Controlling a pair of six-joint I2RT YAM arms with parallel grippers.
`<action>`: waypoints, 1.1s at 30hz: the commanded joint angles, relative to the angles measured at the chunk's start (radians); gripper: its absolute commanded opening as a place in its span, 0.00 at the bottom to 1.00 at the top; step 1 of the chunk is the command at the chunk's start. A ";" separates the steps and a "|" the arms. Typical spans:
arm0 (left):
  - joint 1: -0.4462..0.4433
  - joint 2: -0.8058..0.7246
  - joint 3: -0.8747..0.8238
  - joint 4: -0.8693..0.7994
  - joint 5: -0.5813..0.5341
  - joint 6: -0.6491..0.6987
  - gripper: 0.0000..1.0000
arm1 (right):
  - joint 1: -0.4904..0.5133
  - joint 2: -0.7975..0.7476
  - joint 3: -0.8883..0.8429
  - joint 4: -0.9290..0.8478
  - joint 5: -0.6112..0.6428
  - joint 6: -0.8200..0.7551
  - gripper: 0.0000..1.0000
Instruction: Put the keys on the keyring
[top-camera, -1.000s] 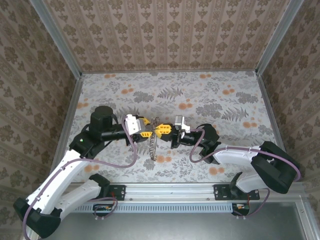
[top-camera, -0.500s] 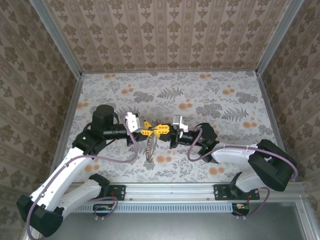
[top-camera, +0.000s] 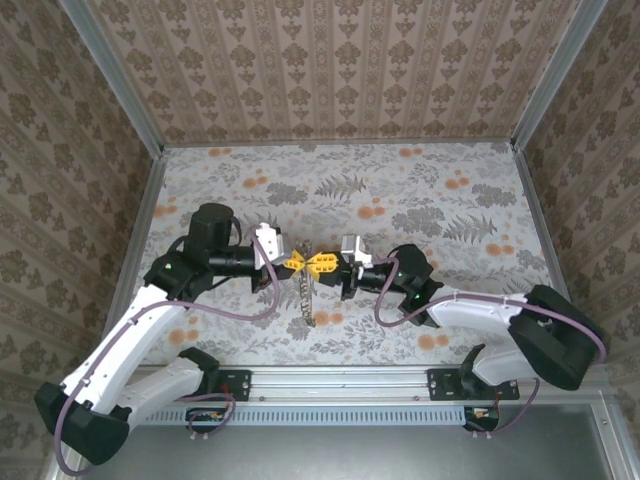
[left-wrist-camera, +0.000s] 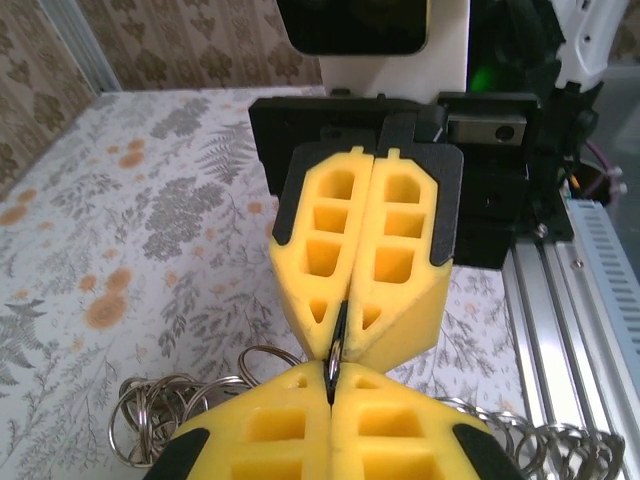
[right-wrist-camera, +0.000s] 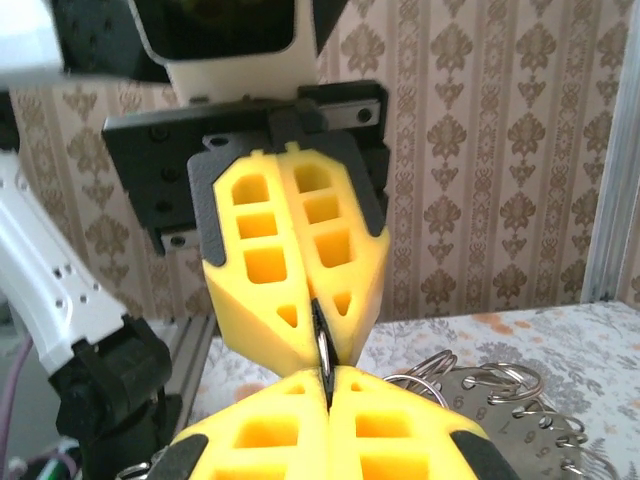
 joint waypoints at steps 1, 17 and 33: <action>0.001 0.022 0.108 -0.200 -0.045 0.139 0.00 | 0.002 -0.091 0.064 -0.367 -0.079 -0.209 0.08; -0.165 0.246 0.370 -0.574 -0.248 0.300 0.00 | 0.007 -0.099 0.157 -0.612 -0.120 -0.317 0.29; -0.171 0.280 0.403 -0.537 -0.217 0.287 0.00 | 0.034 -0.055 0.146 -0.533 -0.130 -0.256 0.17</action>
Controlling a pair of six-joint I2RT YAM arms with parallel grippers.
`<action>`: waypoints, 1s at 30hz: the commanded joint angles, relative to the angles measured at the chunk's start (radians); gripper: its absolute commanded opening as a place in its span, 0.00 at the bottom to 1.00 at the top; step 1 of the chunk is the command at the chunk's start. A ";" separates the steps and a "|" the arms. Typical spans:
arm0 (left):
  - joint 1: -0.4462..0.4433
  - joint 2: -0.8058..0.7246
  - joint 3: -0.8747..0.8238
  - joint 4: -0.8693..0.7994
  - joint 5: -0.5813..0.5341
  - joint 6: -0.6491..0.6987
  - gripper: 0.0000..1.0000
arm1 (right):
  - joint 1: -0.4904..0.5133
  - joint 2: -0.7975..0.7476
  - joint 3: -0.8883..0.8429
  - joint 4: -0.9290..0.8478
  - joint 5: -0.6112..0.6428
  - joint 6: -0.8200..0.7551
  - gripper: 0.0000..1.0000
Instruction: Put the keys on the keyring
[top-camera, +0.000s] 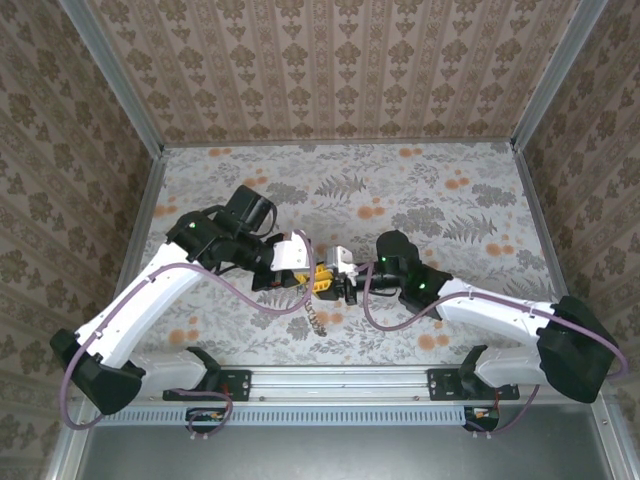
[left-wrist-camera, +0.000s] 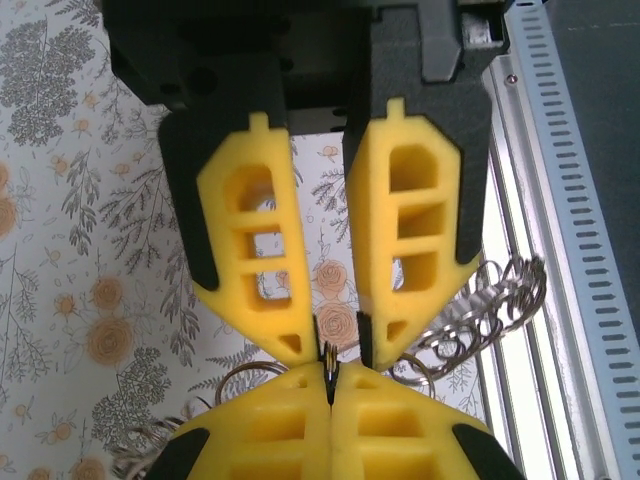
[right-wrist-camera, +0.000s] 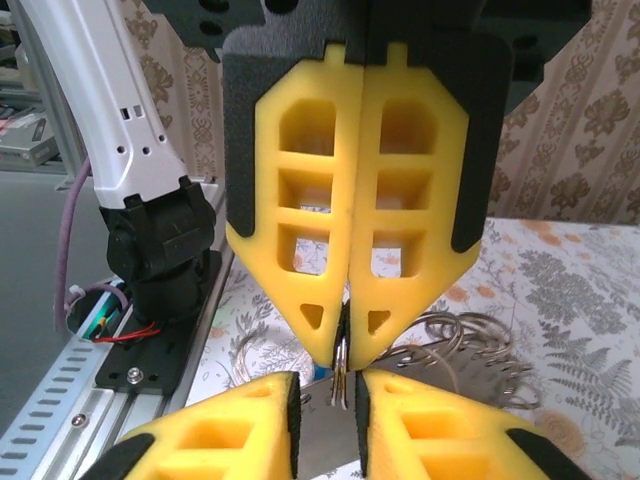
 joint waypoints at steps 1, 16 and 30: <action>-0.006 0.001 0.044 0.004 0.028 0.021 0.00 | 0.017 0.019 0.002 0.043 -0.015 0.019 0.15; 0.130 -0.169 -0.069 0.101 0.177 -0.039 0.21 | 0.019 -0.028 -0.131 0.463 0.082 0.163 0.00; 0.183 -0.188 -0.181 0.283 0.340 -0.156 0.18 | 0.019 0.011 -0.106 0.544 0.091 0.197 0.00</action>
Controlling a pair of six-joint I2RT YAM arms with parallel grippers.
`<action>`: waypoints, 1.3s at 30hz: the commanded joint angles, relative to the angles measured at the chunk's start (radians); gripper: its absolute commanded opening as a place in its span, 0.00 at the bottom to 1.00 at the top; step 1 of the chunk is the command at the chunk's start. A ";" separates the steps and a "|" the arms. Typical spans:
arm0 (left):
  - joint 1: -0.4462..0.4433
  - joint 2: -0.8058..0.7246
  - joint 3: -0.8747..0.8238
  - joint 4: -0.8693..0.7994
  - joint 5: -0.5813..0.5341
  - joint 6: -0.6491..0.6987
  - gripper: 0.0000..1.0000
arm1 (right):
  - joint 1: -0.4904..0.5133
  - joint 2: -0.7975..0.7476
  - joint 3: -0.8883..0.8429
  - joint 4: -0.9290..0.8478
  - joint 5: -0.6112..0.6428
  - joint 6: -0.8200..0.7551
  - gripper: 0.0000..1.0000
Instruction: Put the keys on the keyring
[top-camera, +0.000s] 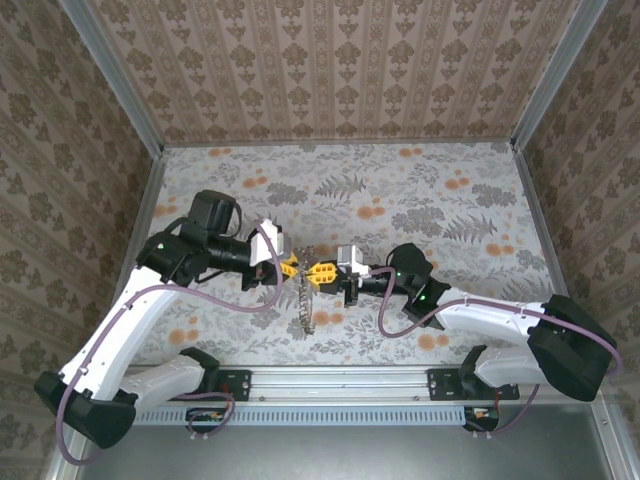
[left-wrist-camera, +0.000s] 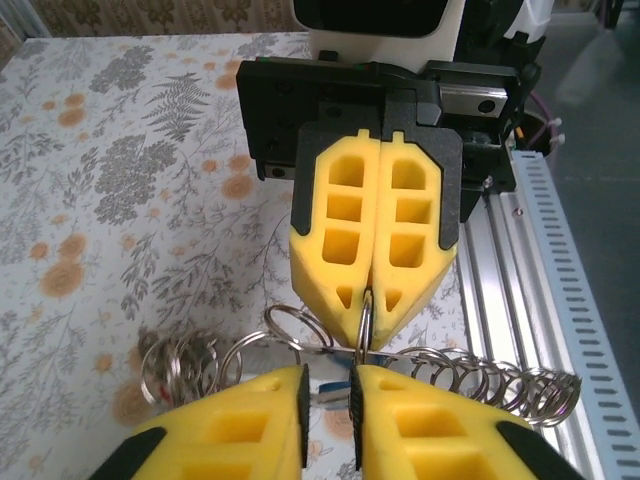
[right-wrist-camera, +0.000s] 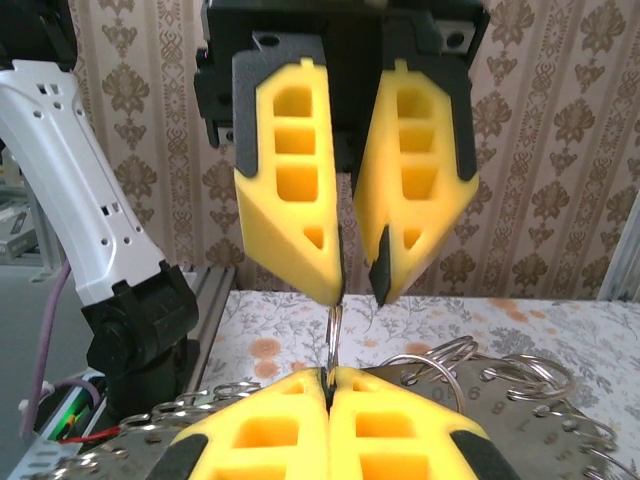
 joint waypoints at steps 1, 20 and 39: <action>0.005 -0.006 -0.020 0.052 0.069 -0.034 0.17 | 0.007 0.007 0.025 0.114 0.028 0.032 0.00; 0.006 -0.104 -0.203 0.156 0.131 -0.129 0.16 | 0.008 0.074 0.040 0.251 0.111 0.080 0.00; 0.031 -0.138 -0.206 0.296 0.030 -0.158 0.29 | 0.021 0.030 0.030 0.129 0.079 0.016 0.00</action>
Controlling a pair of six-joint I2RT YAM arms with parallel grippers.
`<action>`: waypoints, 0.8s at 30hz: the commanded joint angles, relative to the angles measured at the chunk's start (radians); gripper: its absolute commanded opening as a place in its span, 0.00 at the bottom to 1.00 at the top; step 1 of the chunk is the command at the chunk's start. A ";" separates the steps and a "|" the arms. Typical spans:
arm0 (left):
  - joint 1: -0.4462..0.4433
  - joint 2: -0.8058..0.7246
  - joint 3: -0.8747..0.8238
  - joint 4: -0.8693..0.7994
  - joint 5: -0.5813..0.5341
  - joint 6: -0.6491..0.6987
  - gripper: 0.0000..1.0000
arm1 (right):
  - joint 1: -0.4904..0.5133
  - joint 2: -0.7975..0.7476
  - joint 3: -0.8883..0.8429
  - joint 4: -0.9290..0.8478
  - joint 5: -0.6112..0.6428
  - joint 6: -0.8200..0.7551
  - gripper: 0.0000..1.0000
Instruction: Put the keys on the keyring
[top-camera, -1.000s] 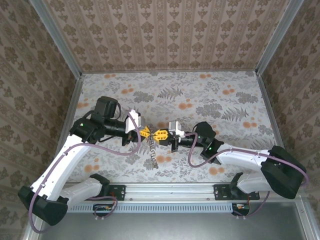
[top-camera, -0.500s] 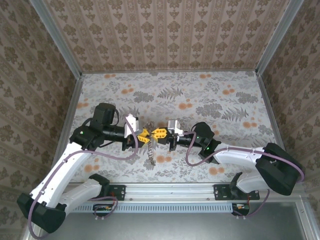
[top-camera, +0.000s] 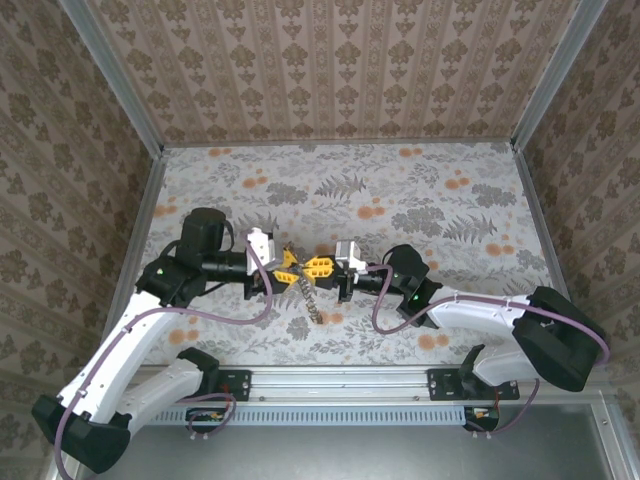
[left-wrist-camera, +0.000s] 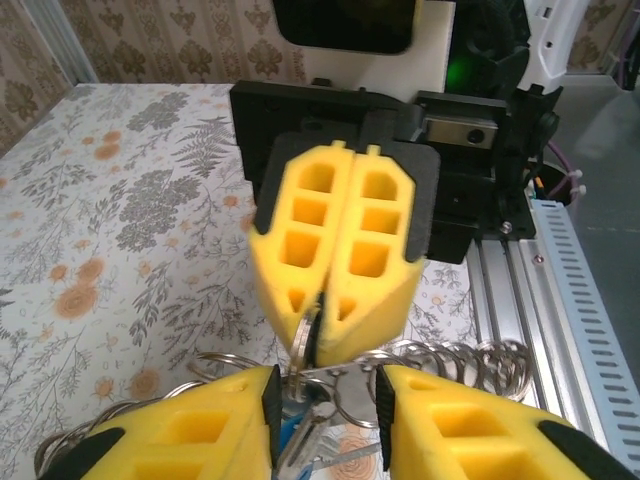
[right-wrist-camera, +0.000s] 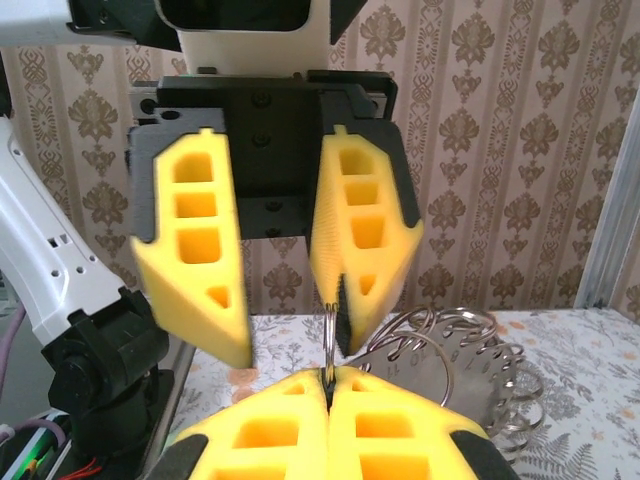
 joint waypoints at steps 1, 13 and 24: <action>0.004 0.014 0.019 0.021 -0.005 0.001 0.25 | 0.010 -0.039 0.031 0.006 0.009 -0.029 0.00; 0.001 0.032 0.045 -0.019 -0.023 0.029 0.00 | 0.017 -0.073 0.056 -0.142 0.002 -0.095 0.00; 0.001 0.027 -0.040 0.224 -0.062 -0.174 0.00 | 0.013 -0.153 0.059 -0.381 0.078 -0.186 0.29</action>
